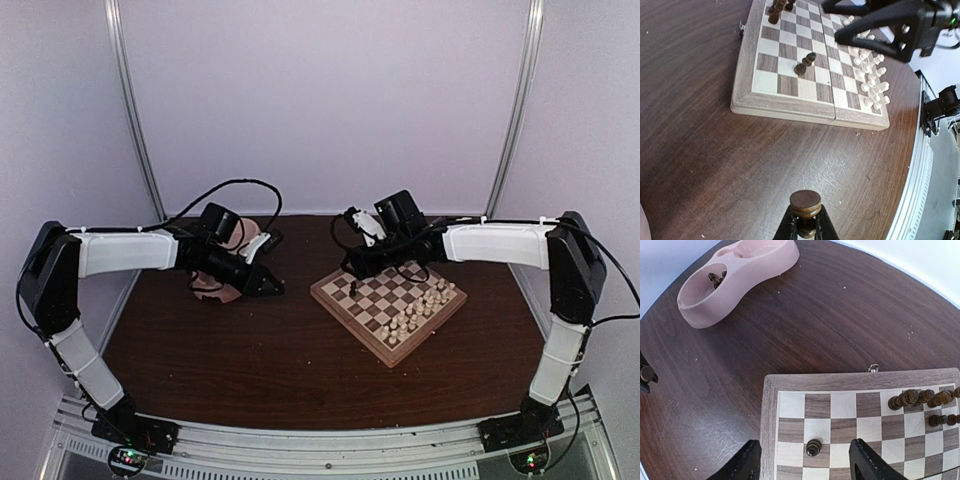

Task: Set up the chess pieces on the board
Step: Move the bishop to c8.

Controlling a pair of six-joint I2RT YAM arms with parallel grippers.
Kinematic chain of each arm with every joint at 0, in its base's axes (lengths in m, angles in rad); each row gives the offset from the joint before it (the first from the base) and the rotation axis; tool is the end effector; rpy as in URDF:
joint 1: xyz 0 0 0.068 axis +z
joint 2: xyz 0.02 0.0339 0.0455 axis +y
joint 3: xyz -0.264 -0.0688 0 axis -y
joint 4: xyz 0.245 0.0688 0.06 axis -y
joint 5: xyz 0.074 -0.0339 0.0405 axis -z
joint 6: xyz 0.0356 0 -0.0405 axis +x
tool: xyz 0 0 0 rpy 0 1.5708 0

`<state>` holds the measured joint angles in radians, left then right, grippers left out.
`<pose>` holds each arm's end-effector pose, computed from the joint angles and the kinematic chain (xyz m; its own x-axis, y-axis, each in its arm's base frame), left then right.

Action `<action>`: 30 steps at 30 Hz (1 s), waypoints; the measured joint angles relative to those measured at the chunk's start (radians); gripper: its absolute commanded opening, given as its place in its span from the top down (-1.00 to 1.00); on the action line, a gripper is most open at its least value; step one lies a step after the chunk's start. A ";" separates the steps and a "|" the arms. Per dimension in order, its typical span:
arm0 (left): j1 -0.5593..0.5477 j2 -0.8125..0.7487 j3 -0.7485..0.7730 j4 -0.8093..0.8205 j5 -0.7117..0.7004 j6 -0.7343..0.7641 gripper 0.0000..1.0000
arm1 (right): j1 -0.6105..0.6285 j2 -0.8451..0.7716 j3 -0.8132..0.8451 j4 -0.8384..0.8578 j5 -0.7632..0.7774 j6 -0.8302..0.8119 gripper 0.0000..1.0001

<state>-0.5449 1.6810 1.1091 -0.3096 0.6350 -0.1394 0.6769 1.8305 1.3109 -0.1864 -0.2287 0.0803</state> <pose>0.2908 -0.2009 0.2145 -0.7563 0.3276 -0.5662 0.6410 0.5437 -0.5417 0.3168 0.2650 0.2286 -0.5638 -0.3529 -0.7467 -0.7016 0.6817 0.2077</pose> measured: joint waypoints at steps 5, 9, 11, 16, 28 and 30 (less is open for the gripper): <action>-0.006 0.002 0.013 -0.031 -0.016 0.000 0.86 | -0.006 0.044 0.163 -0.239 -0.028 -0.005 -0.14; -0.008 0.013 0.051 -0.038 -0.024 0.000 0.82 | -0.006 0.077 0.208 -0.344 -0.025 -0.006 -0.11; -0.009 0.014 0.062 -0.039 -0.028 0.000 0.81 | -0.006 0.095 0.222 -0.390 -0.023 -0.007 -0.08; -0.011 0.017 0.065 -0.045 -0.032 0.000 0.80 | -0.005 0.170 0.298 -0.473 -0.015 -0.018 0.04; -0.013 0.032 0.065 -0.060 -0.037 0.010 0.80 | 0.002 0.227 0.353 -0.557 0.029 -0.044 0.25; -0.013 0.034 0.065 -0.060 -0.037 0.012 0.80 | 0.002 0.227 0.360 -0.558 0.030 -0.047 0.27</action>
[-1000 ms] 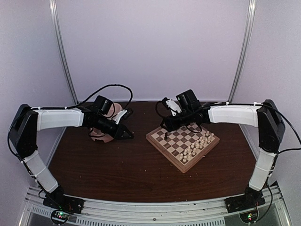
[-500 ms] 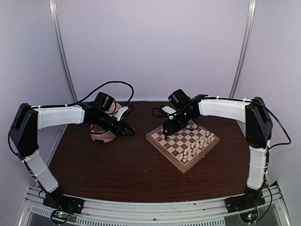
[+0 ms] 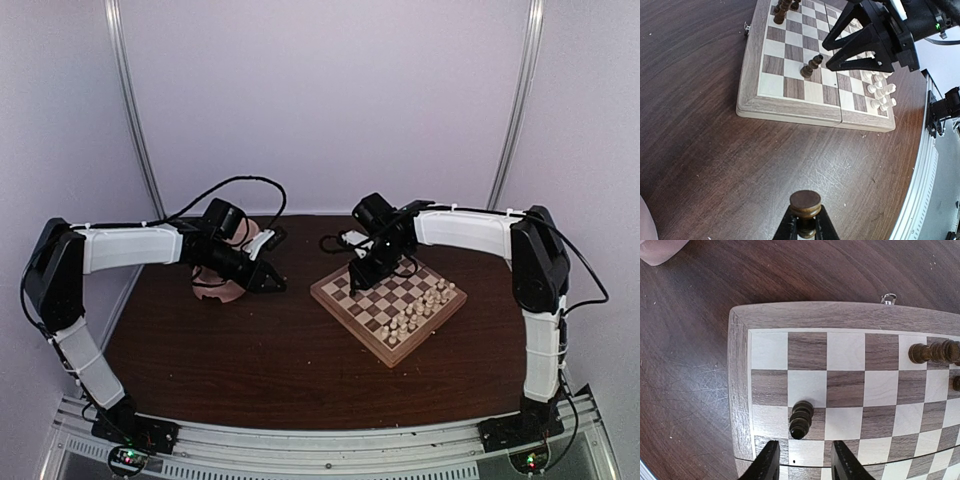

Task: Set up the chess pieces on the board
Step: Move the bishop to c8.

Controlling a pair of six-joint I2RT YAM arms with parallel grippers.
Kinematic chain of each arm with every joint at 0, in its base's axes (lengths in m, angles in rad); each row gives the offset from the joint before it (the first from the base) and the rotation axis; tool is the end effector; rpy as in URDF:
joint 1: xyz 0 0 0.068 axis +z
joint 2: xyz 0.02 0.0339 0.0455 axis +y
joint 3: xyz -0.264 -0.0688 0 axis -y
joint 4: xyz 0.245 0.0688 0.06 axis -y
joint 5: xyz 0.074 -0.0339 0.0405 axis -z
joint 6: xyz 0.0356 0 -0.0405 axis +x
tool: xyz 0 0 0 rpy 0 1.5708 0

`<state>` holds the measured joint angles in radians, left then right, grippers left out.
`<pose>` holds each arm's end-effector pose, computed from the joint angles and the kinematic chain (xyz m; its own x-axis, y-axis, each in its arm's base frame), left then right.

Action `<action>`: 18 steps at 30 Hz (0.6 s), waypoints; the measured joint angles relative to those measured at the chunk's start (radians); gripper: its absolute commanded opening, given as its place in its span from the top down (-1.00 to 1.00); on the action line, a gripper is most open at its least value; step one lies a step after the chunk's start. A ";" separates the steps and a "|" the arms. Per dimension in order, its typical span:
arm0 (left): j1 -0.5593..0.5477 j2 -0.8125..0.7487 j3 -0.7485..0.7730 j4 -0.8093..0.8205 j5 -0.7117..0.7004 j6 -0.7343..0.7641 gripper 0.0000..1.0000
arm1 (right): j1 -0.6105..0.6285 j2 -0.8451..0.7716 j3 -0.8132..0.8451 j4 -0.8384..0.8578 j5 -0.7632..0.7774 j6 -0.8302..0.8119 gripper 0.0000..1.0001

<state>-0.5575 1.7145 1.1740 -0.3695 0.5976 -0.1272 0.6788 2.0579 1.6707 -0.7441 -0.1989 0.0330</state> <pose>0.2968 -0.2086 0.2185 -0.7572 0.3485 -0.5524 0.6395 0.5676 -0.5185 0.3376 0.2814 0.2113 -0.7264 -0.5445 -0.4193 -0.6573 0.7286 0.1928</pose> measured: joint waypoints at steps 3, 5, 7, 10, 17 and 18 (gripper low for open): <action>0.000 0.006 0.000 0.000 0.000 0.003 0.80 | 0.000 0.006 0.014 -0.001 0.000 -0.001 0.32; 0.000 0.011 0.000 0.000 0.000 0.004 0.79 | 0.001 0.016 0.030 -0.002 0.000 0.000 0.35; 0.000 0.014 0.000 -0.001 0.000 0.005 0.79 | 0.002 0.030 0.047 -0.003 0.000 -0.001 0.39; 0.000 0.014 0.001 -0.002 0.000 0.007 0.79 | 0.003 0.046 0.060 -0.004 0.000 -0.003 0.43; 0.000 0.020 0.021 -0.007 -0.001 0.018 0.79 | 0.004 0.067 0.061 -0.010 -0.002 -0.002 0.70; 0.000 0.021 0.023 -0.007 -0.002 0.018 0.79 | 0.005 0.069 0.064 -0.013 -0.002 -0.001 0.73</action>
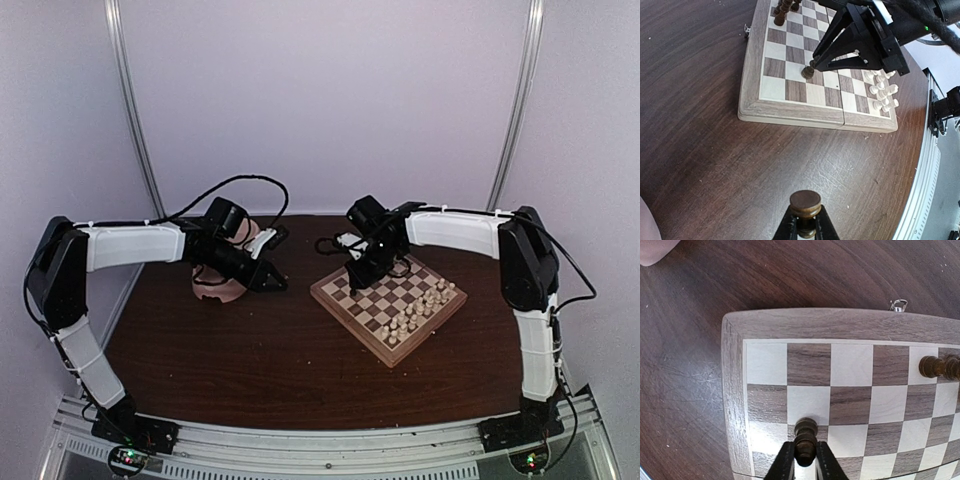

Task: Set up the chess pieces on the board
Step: Move the bishop to c8.

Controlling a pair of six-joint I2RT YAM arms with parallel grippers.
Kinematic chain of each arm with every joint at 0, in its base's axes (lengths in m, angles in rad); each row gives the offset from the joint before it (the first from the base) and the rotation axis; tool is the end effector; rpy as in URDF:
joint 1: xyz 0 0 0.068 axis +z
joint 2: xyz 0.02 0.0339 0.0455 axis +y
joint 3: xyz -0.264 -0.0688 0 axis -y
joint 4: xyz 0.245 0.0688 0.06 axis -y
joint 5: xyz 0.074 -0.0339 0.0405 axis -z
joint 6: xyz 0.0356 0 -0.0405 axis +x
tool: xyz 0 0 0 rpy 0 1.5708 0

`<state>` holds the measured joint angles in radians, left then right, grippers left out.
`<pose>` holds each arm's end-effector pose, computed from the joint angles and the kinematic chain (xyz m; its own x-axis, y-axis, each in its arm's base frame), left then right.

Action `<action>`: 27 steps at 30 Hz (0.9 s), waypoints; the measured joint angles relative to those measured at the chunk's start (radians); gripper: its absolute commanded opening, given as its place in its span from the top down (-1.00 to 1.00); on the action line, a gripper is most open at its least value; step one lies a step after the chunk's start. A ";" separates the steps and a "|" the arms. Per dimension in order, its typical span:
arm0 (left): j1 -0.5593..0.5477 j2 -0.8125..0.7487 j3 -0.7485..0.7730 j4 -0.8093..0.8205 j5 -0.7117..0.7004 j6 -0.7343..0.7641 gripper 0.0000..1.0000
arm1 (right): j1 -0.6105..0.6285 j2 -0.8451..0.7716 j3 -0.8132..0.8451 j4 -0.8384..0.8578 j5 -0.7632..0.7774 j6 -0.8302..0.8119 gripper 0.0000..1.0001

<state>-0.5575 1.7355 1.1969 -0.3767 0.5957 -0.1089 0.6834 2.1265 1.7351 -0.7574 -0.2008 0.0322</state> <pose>0.3012 -0.2114 0.2177 -0.7479 0.3603 -0.5576 0.6507 0.5640 -0.5084 0.3470 0.2917 0.2004 -0.7290 -0.5529 -0.4035 -0.6590 0.7264 0.1950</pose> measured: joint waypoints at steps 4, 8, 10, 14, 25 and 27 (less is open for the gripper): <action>0.000 0.000 0.012 -0.010 -0.007 0.005 0.79 | 0.000 0.002 0.020 -0.008 0.001 0.001 0.79; 0.000 0.001 0.043 -0.041 -0.017 0.013 0.80 | 0.000 0.003 0.046 -0.010 0.011 0.000 0.80; 0.000 0.001 0.059 -0.048 -0.021 0.018 0.80 | 0.000 0.004 0.066 -0.011 0.019 0.000 0.79; 0.000 0.004 0.080 -0.054 -0.032 0.029 0.80 | 0.000 0.026 0.129 -0.018 0.032 0.000 0.80; 0.000 0.027 0.089 -0.079 -0.057 0.052 0.80 | -0.002 0.080 0.170 -0.041 0.087 -0.002 0.80; 0.000 0.027 0.090 -0.080 -0.061 0.053 0.80 | -0.005 0.081 0.172 -0.040 0.092 -0.003 0.79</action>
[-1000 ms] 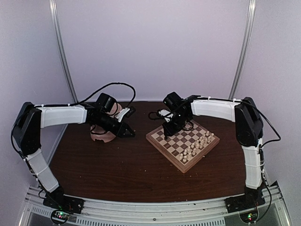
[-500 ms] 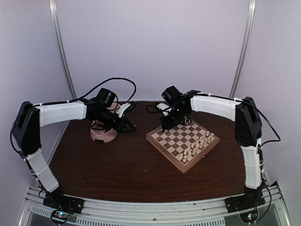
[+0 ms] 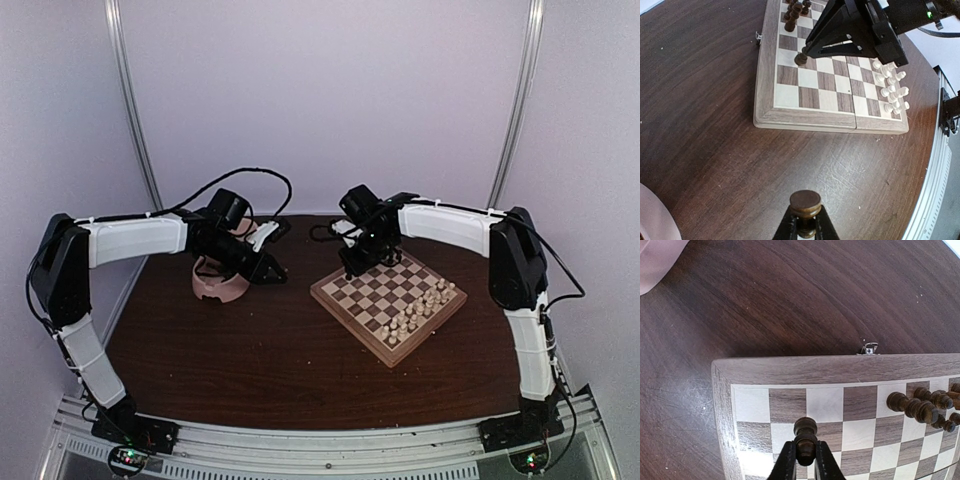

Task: Set up the chess pieces on the board
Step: Move the bishop to c8.

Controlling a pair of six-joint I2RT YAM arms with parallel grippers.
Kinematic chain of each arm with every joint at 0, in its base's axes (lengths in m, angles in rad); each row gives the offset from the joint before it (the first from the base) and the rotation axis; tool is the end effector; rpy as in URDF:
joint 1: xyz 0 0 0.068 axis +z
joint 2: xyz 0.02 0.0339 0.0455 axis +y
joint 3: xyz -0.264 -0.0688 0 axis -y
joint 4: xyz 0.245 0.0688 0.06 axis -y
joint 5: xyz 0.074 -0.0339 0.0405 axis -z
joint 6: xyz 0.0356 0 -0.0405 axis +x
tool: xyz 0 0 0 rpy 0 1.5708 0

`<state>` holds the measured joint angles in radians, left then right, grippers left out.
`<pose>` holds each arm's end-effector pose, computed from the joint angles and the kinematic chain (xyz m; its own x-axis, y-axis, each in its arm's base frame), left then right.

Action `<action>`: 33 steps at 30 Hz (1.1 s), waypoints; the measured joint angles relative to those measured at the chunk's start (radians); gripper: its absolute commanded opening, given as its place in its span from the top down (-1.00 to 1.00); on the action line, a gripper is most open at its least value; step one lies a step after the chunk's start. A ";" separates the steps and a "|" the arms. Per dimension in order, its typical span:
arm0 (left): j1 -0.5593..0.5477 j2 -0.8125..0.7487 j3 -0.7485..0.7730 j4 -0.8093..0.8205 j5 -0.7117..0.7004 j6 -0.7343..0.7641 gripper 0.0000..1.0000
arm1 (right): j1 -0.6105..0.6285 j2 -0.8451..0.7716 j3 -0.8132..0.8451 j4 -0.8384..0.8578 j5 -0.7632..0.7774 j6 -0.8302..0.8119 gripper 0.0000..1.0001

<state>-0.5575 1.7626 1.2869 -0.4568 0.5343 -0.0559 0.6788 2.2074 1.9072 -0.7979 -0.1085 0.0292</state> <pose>0.3111 -0.2153 0.2298 -0.7203 0.3924 -0.5720 0.6736 0.5926 -0.4416 0.3700 0.3034 0.2133 -0.7120 -0.5371 -0.4523 -0.6420 0.7588 0.1097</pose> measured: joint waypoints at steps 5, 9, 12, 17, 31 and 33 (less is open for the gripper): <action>0.000 0.000 0.005 -0.002 -0.005 0.005 0.80 | -0.003 0.009 0.016 -0.005 0.006 0.000 0.79; 0.000 0.000 0.006 -0.003 -0.012 0.007 0.80 | -0.005 0.027 0.033 -0.007 0.011 -0.001 0.79; 0.000 0.000 0.006 -0.009 -0.021 0.009 0.80 | -0.007 0.038 0.034 -0.009 0.013 -0.002 0.79; 0.000 0.000 0.006 -0.011 -0.027 0.011 0.80 | -0.009 0.050 0.039 -0.016 0.015 -0.005 0.78; 0.000 0.000 0.006 -0.015 -0.037 0.014 0.80 | -0.012 0.061 0.053 -0.016 0.028 -0.005 0.78; 0.000 0.000 0.006 -0.016 -0.038 0.014 0.80 | -0.013 0.065 0.058 -0.017 0.029 -0.006 0.78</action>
<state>-0.5575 1.7626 1.2926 -0.4725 0.4965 -0.0418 0.6662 2.2726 1.9648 -0.8146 -0.0799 0.0235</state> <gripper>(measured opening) 0.105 0.111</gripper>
